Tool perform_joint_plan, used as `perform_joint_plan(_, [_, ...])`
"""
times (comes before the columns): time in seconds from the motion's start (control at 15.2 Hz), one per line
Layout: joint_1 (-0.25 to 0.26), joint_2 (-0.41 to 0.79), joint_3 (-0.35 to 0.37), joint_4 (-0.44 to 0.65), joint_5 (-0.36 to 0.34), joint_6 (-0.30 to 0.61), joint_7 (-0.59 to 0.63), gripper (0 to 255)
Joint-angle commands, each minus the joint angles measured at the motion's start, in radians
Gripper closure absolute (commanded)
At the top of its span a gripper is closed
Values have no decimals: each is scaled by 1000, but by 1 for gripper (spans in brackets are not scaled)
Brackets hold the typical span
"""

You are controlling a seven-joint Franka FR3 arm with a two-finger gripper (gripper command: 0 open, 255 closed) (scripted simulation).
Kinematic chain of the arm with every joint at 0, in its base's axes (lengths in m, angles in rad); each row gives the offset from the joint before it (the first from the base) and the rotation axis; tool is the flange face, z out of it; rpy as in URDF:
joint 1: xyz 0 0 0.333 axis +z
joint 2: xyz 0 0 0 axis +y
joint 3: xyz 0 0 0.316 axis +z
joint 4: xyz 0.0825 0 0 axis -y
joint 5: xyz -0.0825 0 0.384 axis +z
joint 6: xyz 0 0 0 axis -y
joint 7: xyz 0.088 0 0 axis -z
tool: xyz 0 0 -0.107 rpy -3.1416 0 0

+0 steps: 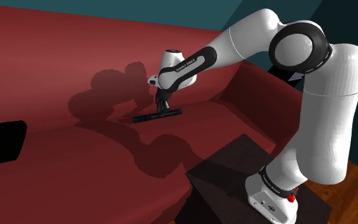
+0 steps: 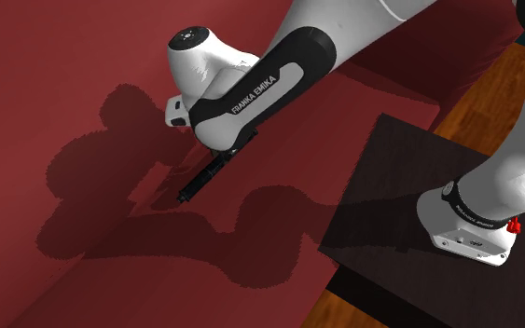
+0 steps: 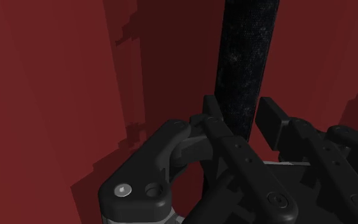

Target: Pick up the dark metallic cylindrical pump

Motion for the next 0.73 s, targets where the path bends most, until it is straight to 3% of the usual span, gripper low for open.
perform_joint_plan(0.0, [0, 24, 3, 28, 1, -34, -1, 255])
perform_joint_plan(0.66, [3, -72, -3, 31, -10, -132, 11, 255])
